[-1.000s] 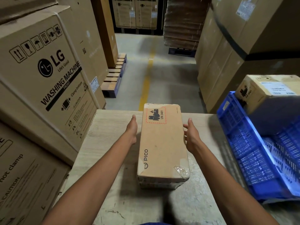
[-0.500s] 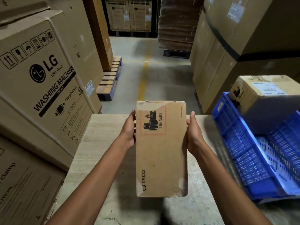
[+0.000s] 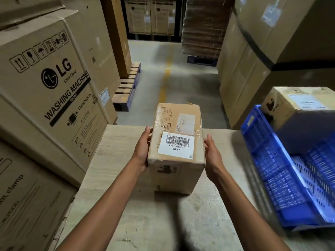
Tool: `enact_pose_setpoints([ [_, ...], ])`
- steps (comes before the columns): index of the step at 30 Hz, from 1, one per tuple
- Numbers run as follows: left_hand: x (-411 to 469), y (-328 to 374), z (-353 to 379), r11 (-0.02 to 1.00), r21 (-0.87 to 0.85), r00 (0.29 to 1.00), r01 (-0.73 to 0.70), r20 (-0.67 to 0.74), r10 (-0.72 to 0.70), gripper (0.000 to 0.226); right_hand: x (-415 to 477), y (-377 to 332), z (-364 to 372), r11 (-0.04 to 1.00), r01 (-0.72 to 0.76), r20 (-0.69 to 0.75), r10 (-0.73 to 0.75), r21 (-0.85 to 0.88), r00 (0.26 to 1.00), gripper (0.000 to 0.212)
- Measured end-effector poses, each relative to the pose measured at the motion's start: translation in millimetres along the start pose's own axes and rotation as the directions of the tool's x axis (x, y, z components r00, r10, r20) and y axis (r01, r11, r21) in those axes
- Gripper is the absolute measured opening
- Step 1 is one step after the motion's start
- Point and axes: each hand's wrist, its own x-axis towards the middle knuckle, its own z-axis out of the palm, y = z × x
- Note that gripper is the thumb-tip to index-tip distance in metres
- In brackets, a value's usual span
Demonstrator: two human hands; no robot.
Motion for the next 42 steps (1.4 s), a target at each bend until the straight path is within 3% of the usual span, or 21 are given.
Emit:
enact_pose_setpoints([
  [4,-4,8,-7,0.993,0.075,0.993,-0.093,-0.065,0.098,0.035,0,-13,6,0.982,0.155,-0.095,-0.165,-0.112,0.982,0.028],
  [6,-10,4,-7,0.911,0.318,0.941,-0.263,-0.125,0.315,0.02,-4,-14,6,0.965,0.205,-0.144,-0.228,-0.164,0.963,0.025],
  [7,-15,3,-8,0.763,0.532,0.859,-0.367,-0.119,0.497,0.017,-6,-13,6,0.935,0.251,-0.174,-0.298,-0.249,0.939,0.028],
  [9,-27,2,-5,0.321,0.786,0.621,-0.528,0.099,0.778,0.017,-14,-13,5,0.74,0.419,-0.171,-0.574,-0.526,0.8,0.028],
  [11,-34,0,-2,0.007,0.774,0.448,-0.633,0.359,0.819,0.019,-23,-13,8,0.411,0.603,0.032,-0.808,-0.683,0.588,0.023],
  [12,-35,-2,1,-0.066,0.741,0.415,-0.668,0.445,0.794,0.019,-25,-12,9,0.302,0.648,0.136,-0.834,-0.699,0.535,0.024],
  [16,-34,-16,12,-0.181,0.702,0.441,-0.689,0.604,0.664,0.026,-25,1,15,0.114,0.665,0.35,-0.778,-0.738,0.522,0.026],
  [21,-38,-6,15,-0.215,0.731,0.529,-0.648,0.635,0.563,0.032,-21,-2,14,-0.014,0.654,0.433,-0.76,-0.756,0.485,0.023],
  [25,-27,13,16,-0.283,0.717,0.567,-0.637,0.685,0.458,0.023,-17,-20,21,-0.133,0.593,0.511,-0.673,-0.794,0.534,0.019],
  [28,-15,24,23,-0.246,0.739,0.626,-0.627,0.666,0.405,0.02,-8,-33,28,-0.13,0.523,0.483,-0.612,-0.842,0.626,0.023],
  [30,-10,25,26,-0.202,0.782,0.702,-0.59,0.62,0.35,0.034,-4,-36,32,-0.104,0.498,0.462,-0.57,-0.861,0.679,0.03],
  [33,-9,23,25,-0.192,0.826,0.78,-0.529,0.563,0.272,0.05,-8,-36,34,-0.062,0.522,0.463,-0.561,-0.85,0.687,0.037],
  [37,-7,25,29,-0.252,0.815,0.764,-0.522,0.578,0.285,0.043,-4,-45,36,-0.089,0.482,0.456,-0.505,-0.872,0.733,0.047],
  [39,0,32,37,-0.32,0.802,0.739,-0.504,0.593,0.32,0.032,8,-57,39,-0.135,0.432,0.441,-0.477,-0.892,0.76,0.04],
  [42,16,38,44,-0.293,0.829,0.755,-0.476,0.556,0.349,0.036,19,-65,44,-0.113,0.418,0.421,-0.457,-0.901,0.784,0.039],
])
